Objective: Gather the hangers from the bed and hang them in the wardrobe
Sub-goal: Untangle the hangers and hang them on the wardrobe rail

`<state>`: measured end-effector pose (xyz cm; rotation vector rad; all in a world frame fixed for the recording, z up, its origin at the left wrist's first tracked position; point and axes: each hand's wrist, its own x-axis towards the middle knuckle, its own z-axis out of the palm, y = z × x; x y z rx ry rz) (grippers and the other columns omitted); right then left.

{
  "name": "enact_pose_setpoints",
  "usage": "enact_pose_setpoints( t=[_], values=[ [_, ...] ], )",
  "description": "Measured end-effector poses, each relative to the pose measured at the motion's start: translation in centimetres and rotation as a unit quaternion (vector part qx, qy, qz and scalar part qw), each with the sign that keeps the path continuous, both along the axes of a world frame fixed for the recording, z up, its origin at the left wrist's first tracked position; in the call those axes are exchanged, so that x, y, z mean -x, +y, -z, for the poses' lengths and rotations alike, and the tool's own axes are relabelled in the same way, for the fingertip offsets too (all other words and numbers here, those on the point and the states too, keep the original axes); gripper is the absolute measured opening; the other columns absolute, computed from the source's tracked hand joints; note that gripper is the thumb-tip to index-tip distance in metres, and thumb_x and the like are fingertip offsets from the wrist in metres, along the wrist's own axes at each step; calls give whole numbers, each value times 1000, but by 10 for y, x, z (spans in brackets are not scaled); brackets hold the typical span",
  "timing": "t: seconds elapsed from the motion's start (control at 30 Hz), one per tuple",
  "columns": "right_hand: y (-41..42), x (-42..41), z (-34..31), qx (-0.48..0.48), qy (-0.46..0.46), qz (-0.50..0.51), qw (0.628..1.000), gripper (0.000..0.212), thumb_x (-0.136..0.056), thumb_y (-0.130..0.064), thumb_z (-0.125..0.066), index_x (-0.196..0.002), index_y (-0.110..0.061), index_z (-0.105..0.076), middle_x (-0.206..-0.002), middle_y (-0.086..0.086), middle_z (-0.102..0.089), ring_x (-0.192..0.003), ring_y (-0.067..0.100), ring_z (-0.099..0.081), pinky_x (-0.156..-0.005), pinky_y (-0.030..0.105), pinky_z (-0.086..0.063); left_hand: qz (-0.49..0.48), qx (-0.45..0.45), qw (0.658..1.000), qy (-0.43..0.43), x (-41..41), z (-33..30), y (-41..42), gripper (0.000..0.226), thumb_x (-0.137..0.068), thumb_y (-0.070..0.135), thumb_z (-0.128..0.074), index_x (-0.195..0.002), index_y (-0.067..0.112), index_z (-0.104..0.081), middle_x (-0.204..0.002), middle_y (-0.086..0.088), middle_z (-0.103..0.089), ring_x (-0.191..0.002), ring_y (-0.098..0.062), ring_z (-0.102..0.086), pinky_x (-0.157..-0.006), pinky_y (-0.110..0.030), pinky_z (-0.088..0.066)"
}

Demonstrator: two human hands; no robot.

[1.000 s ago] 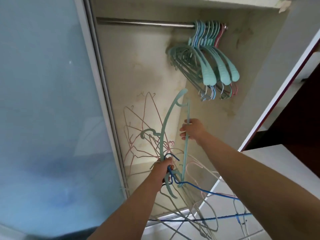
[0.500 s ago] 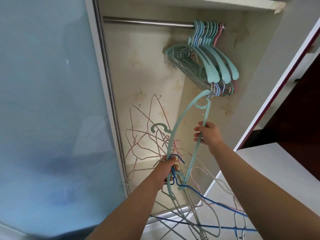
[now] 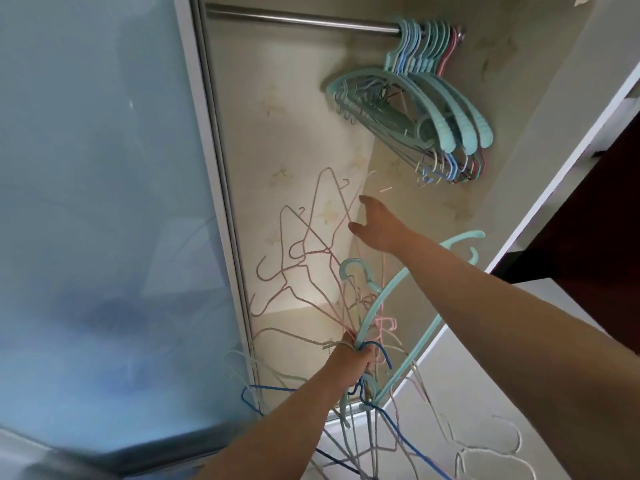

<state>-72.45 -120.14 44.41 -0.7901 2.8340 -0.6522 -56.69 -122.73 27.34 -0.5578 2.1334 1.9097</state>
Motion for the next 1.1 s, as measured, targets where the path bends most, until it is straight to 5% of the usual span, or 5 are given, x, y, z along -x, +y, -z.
enact_pose_setpoints(
  t=[0.17, 0.27, 0.53, 0.9, 1.1],
  values=[
    [-10, -16, 30, -118, 51, 43, 991, 106, -86, -59, -55, -151, -4, 9, -159, 17, 12, -144, 36, -16, -114, 43, -24, 59, 95, 993, -31, -13, 15, 11, 24, -85, 34, -48, -107, 25, -49, -73, 2, -55, -68, -21, -56, -60, -26, -42],
    [-10, -57, 60, -269, 117, 29, 955, 106, -76, -80, -43, -151, -12, -10, -157, 15, 22, -142, 47, -10, -112, 57, -21, 83, 146, 985, -40, -19, 21, 16, 31, -87, 35, -46, -116, 24, -50, -75, 1, -57, -73, -27, -60, -63, -29, -43],
    [14, -81, 96, -393, 84, -8, 916, 42, -85, -46, -50, -122, -26, -57, -135, 8, -39, -125, 36, -30, -100, 55, -30, 95, 177, 979, -31, -21, 17, 22, 36, -90, 32, -46, -125, 23, -46, -103, -10, -67, -95, -32, -64, -77, -33, -48],
    [16, -94, 109, -479, 118, -67, 867, 48, -86, -57, -53, -123, -26, -59, -157, 13, -15, -145, 37, 1, -105, 73, 9, 107, 246, 962, -43, -20, 19, 29, 40, -96, 39, -41, -131, 19, -44, -110, -10, -67, -103, -29, -63, -87, -35, -48],
    [26, -93, 115, -441, 151, -55, 883, 28, -90, -34, -51, -113, -24, -63, -131, 2, -55, -143, 29, -21, -105, 71, 9, 145, 149, 977, -38, -16, 9, 20, 45, -94, 41, -44, -137, 28, -37, -102, -4, -66, -89, -20, -64, -80, -34, -50]
  ],
)
